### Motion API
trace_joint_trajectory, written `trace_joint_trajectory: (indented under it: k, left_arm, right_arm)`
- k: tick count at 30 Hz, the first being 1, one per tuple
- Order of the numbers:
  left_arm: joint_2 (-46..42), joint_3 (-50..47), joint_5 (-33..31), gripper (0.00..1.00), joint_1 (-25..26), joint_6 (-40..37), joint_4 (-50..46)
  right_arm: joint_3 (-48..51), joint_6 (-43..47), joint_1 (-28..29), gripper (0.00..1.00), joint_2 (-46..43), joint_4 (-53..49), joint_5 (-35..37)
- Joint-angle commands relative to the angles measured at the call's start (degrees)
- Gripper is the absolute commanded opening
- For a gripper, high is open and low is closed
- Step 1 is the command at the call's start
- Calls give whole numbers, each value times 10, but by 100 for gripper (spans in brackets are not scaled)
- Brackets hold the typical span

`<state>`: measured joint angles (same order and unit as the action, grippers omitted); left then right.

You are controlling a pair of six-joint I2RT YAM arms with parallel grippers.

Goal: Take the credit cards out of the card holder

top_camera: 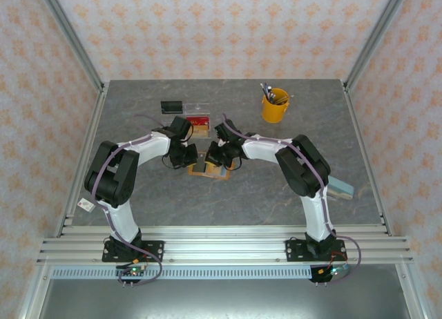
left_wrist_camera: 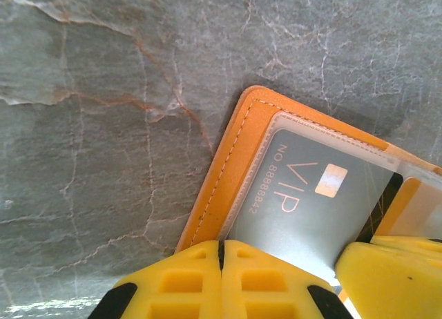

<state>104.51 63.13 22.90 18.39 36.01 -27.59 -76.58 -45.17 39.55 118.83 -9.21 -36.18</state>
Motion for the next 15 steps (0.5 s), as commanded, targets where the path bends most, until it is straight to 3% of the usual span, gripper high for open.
trace_joint_trajectory:
  k: [1, 15]
  left_arm:
    - [10, -27, -37, 9, 6, 0, -7]
    - [10, -23, -41, 8, 5, -4, -13]
  right_arm:
    - [16, 12, 8, 4, -16, 2, 9]
    - [55, 32, -4, 2, -48, -36, 32]
